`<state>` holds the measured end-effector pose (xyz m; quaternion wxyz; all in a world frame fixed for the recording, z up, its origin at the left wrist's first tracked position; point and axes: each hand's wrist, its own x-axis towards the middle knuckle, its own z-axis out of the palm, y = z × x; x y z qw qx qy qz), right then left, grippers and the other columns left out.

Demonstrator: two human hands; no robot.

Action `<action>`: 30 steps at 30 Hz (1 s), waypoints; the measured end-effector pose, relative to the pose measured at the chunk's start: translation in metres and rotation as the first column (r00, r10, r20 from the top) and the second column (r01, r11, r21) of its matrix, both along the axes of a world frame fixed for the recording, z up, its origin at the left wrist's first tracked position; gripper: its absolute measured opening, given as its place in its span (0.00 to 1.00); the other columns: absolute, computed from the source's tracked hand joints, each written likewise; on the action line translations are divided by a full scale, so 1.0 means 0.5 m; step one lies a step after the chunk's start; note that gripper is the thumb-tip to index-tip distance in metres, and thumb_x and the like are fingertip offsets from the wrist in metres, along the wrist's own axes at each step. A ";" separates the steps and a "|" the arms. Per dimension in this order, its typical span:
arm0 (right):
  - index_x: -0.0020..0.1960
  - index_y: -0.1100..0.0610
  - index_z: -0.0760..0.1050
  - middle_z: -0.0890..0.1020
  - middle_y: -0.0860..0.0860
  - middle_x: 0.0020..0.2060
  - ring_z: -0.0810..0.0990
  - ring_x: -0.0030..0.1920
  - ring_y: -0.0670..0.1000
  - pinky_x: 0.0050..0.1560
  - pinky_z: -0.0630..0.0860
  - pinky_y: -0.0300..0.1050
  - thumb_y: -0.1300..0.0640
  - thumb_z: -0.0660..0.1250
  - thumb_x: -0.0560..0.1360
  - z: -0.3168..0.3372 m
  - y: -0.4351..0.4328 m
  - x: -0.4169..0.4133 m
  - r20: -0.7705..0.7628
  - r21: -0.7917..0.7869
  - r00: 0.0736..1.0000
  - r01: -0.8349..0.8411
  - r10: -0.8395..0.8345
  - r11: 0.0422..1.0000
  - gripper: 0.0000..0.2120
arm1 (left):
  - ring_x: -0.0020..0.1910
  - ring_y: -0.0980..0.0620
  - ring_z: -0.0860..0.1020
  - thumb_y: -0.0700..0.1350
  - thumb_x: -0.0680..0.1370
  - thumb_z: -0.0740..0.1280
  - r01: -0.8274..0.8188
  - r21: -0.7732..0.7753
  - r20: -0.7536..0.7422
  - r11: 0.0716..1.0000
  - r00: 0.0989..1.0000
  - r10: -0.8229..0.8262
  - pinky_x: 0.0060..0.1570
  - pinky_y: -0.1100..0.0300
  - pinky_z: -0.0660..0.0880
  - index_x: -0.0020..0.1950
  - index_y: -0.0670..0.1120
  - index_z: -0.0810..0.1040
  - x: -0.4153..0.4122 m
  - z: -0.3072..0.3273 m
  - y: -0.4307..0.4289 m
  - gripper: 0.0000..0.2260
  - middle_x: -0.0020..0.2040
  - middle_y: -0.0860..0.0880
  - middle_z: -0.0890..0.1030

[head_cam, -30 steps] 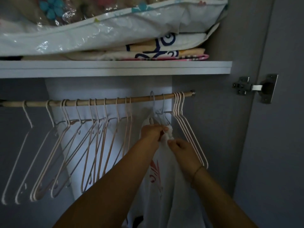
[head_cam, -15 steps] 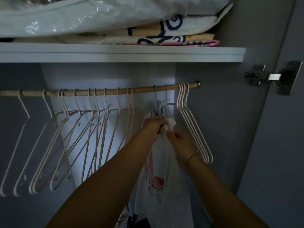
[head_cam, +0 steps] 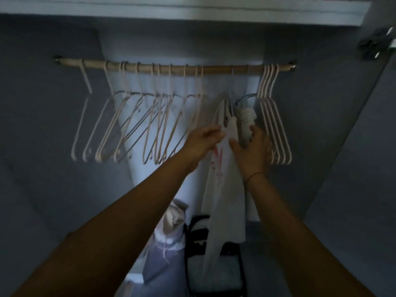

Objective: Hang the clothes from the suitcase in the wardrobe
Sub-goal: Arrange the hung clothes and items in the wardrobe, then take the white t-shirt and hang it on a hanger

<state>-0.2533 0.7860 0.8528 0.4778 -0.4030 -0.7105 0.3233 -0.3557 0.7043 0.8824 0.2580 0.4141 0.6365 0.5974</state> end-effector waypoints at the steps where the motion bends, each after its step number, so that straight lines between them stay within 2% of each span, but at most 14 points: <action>1: 0.71 0.55 0.63 0.65 0.57 0.68 0.65 0.68 0.58 0.68 0.65 0.59 0.50 0.71 0.71 -0.007 -0.023 0.002 -0.028 0.030 0.999 -0.020 0.021 0.999 0.32 | 0.57 0.50 0.78 0.45 0.77 0.68 -0.020 -0.001 -0.026 1.000 0.999 0.020 0.53 0.63 0.76 0.67 0.45 0.74 0.006 -0.014 -0.039 0.18 0.60 0.46 0.79; 3: 0.70 0.54 0.63 0.64 0.55 0.69 0.63 0.69 0.56 0.68 0.64 0.59 0.50 0.71 0.70 -0.027 -0.073 0.008 -0.089 0.069 0.993 -0.067 0.073 0.995 0.32 | 0.54 0.50 0.79 0.44 0.77 0.69 -0.072 0.001 -0.060 0.997 0.996 0.072 0.54 0.58 0.76 0.63 0.46 0.76 0.020 -0.047 -0.126 0.15 0.55 0.47 0.81; 5: 0.69 0.53 0.64 0.65 0.54 0.68 0.64 0.68 0.54 0.67 0.66 0.58 0.49 0.71 0.70 -0.053 -0.128 0.011 -0.156 0.087 0.979 -0.121 0.133 0.989 0.31 | 0.48 0.53 0.80 0.42 0.76 0.69 -0.140 -0.018 -0.081 0.990 0.987 0.138 0.51 0.57 0.76 0.60 0.48 0.77 0.036 -0.086 -0.220 0.13 0.50 0.50 0.81; 7: 0.68 0.54 0.66 0.68 0.54 0.65 0.68 0.65 0.52 0.66 0.69 0.55 0.50 0.71 0.70 -0.088 -0.191 0.012 -0.210 0.114 0.956 -0.184 0.204 0.976 0.30 | 0.42 0.57 0.79 0.41 0.75 0.70 -0.225 -0.053 -0.077 0.973 0.972 0.221 0.46 0.62 0.75 0.60 0.47 0.77 0.053 -0.124 -0.317 0.14 0.49 0.50 0.81; 11: 0.65 0.57 0.68 0.69 0.51 0.61 0.71 0.57 0.47 0.58 0.71 0.38 0.55 0.72 0.70 -0.154 -0.341 0.021 -0.213 0.119 0.880 -0.408 0.425 0.905 0.26 | 0.34 0.67 0.77 0.38 0.74 0.71 -0.397 -0.122 -0.046 0.910 0.918 0.395 0.40 0.72 0.73 0.62 0.42 0.76 0.087 -0.196 -0.513 0.17 0.45 0.52 0.79; 13: 0.64 0.57 0.68 0.70 0.50 0.61 0.72 0.56 0.47 0.54 0.70 0.33 0.57 0.73 0.70 -0.183 -0.419 0.029 -0.179 0.111 0.816 -0.538 0.550 0.835 0.26 | 0.35 0.67 0.78 0.38 0.74 0.71 -0.464 -0.159 -0.029 0.871 0.884 0.466 0.40 0.75 0.73 0.63 0.42 0.75 0.109 -0.226 -0.606 0.18 0.46 0.51 0.78; 15: 0.65 0.56 0.67 0.70 0.50 0.60 0.72 0.55 0.47 0.53 0.69 0.30 0.58 0.74 0.69 -0.212 -0.496 0.035 -0.134 0.074 0.748 -0.647 0.650 0.759 0.27 | 0.40 0.63 0.78 0.40 0.74 0.71 -0.518 -0.193 -0.029 0.833 0.852 0.523 0.42 0.75 0.74 0.64 0.43 0.75 0.134 -0.252 -0.700 0.19 0.48 0.51 0.78; 19: 0.66 0.55 0.67 0.72 0.52 0.59 0.74 0.56 0.51 0.57 0.72 0.42 0.56 0.76 0.67 -0.277 -0.658 0.053 -0.076 -0.012 0.610 -0.791 0.789 0.611 0.31 | 0.44 0.58 0.79 0.43 0.73 0.73 -0.617 -0.251 -0.039 0.746 0.776 0.629 0.43 0.72 0.75 0.62 0.47 0.75 0.199 -0.316 -0.895 0.19 0.48 0.53 0.79; 20: 0.67 0.55 0.66 0.72 0.52 0.59 0.74 0.57 0.52 0.57 0.72 0.42 0.55 0.76 0.67 -0.296 -0.701 0.061 -0.060 -0.024 0.577 -0.817 0.814 0.577 0.32 | 0.44 0.57 0.79 0.43 0.72 0.73 -0.636 -0.265 -0.040 0.725 0.758 0.651 0.44 0.71 0.76 0.62 0.47 0.75 0.219 -0.333 -0.946 0.19 0.48 0.54 0.79; 24: 0.68 0.58 0.65 0.72 0.53 0.59 0.72 0.57 0.49 0.56 0.67 0.29 0.51 0.75 0.66 -0.381 -0.882 0.114 -0.020 -0.113 0.435 -0.896 0.900 0.430 0.34 | 0.43 0.56 0.78 0.39 0.71 0.73 -0.709 -0.319 -0.005 0.629 0.665 0.747 0.49 0.64 0.75 0.62 0.43 0.75 0.312 -0.416 -1.154 0.20 0.47 0.51 0.79; 26: 0.69 0.57 0.65 0.72 0.54 0.60 0.71 0.58 0.48 0.55 0.66 0.26 0.56 0.76 0.68 -0.430 -0.968 0.147 -0.008 -0.196 0.362 -0.915 0.932 0.353 0.34 | 0.42 0.57 0.78 0.38 0.71 0.73 -0.748 -0.358 -0.008 0.559 0.601 0.799 0.45 0.70 0.75 0.62 0.41 0.76 0.366 -0.461 -1.250 0.20 0.48 0.49 0.80; 28: 0.70 0.56 0.63 0.71 0.52 0.62 0.71 0.61 0.48 0.58 0.66 0.28 0.59 0.75 0.69 -0.482 -1.044 0.176 0.010 -0.281 0.267 -0.924 0.964 0.259 0.34 | 0.43 0.56 0.78 0.38 0.71 0.74 -0.776 -0.389 -0.013 0.497 0.544 0.839 0.42 0.75 0.73 0.62 0.41 0.76 0.416 -0.511 -1.336 0.20 0.48 0.48 0.80; 30: 0.70 0.55 0.63 0.71 0.50 0.62 0.70 0.63 0.48 0.62 0.66 0.37 0.59 0.74 0.69 -0.540 -1.113 0.201 0.033 -0.351 0.175 -0.920 0.984 0.175 0.33 | 0.43 0.57 0.79 0.39 0.71 0.74 -0.790 -0.423 0.008 0.444 0.486 0.874 0.42 0.73 0.74 0.62 0.43 0.76 0.467 -0.570 -1.413 0.20 0.48 0.49 0.80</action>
